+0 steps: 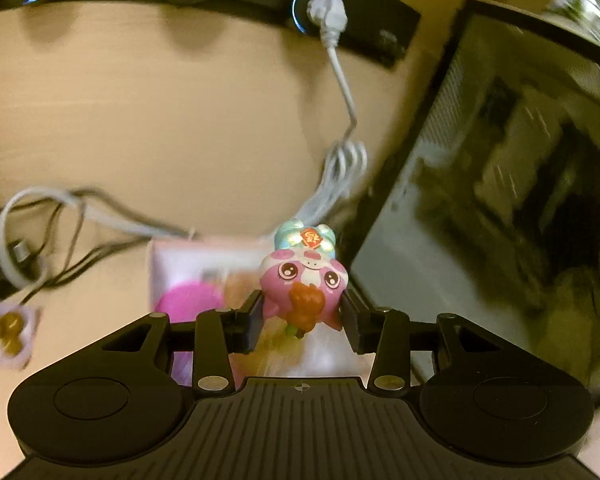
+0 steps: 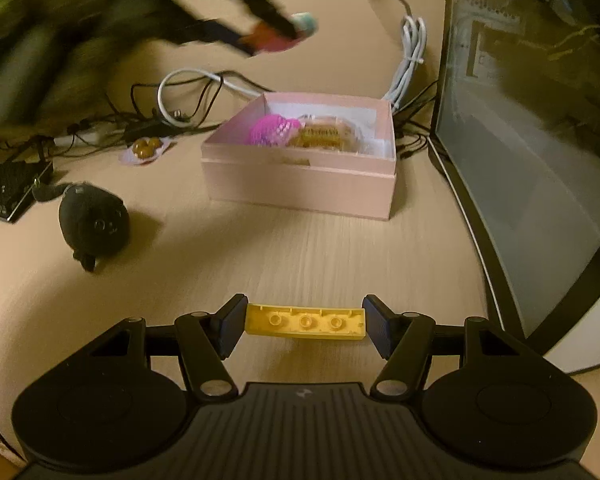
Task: Organize objects
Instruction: 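Carry the pig toy into the pink box and release it while right holds the plate, then lower the yellow lego plate into the pink box and open the right tool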
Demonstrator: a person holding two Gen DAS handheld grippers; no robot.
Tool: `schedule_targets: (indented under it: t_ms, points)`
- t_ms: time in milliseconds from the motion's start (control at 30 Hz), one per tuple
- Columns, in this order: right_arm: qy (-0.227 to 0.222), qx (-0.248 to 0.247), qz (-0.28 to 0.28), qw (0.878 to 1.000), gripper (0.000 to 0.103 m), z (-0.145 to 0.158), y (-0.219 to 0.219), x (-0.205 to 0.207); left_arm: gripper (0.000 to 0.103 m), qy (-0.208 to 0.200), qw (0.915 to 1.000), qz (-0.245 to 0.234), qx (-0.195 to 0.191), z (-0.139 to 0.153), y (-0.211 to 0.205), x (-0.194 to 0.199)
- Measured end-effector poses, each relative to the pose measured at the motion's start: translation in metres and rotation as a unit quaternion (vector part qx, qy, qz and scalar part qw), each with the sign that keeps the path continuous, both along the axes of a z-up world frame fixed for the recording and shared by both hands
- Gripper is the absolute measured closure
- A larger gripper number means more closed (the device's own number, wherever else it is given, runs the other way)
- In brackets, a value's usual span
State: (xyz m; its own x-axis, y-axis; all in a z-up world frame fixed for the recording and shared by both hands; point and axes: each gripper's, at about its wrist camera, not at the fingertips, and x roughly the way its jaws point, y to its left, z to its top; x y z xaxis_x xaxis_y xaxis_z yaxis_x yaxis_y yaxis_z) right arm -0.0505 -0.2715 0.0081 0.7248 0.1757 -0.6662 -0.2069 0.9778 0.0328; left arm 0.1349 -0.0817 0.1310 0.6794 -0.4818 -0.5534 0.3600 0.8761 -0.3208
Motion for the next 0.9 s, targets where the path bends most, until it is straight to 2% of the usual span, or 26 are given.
schedule_targets:
  t_ms: [67,100,200,267,333,433,500,700,800,900]
  points:
    - [-0.003,0.002,-0.002,1.0,0.04,0.003,0.0,0.003,0.057,0.017,0.9994,0.002,-0.029,-0.006,-0.013,0.03]
    - [-0.002,0.002,-0.001,1.0,0.04,0.003,0.001,0.005,0.056,0.032,0.9992,0.001,-0.025,-0.013,-0.022,0.046]
    - [0.004,-0.009,0.005,1.0,0.04,0.002,0.002,0.009,0.056,0.088,0.9958,0.01,0.021,-0.052,-0.049,0.087]
    - [0.005,-0.016,0.009,1.0,0.04,0.001,0.0,0.009,0.056,0.092,0.9952,0.031,0.001,-0.066,-0.049,0.095]
    - [0.009,-0.014,0.007,1.0,0.04,0.0,-0.005,0.01,0.056,0.092,0.9941,0.045,-0.037,-0.071,-0.041,0.091]
    - [0.014,-0.014,0.002,1.0,0.04,-0.003,-0.013,0.016,0.056,0.091,0.9916,0.052,-0.076,-0.063,-0.019,0.069]
    - [0.003,-0.015,0.001,1.0,0.04,0.0,-0.015,0.024,0.056,0.073,0.9932,0.047,-0.078,-0.05,0.0,0.041]
    - [-0.058,0.001,-0.003,0.998,0.04,0.031,-0.011,0.075,0.056,-0.006,0.999,0.036,-0.024,-0.021,0.05,-0.065]
    - [-0.079,0.013,-0.012,0.997,0.04,0.042,-0.007,0.11,0.056,-0.003,0.9987,0.05,-0.002,-0.021,0.076,-0.103]
    - [-0.075,0.024,-0.022,0.997,0.04,0.042,-0.003,0.146,0.056,0.016,0.9975,0.068,0.002,-0.03,0.099,-0.13]
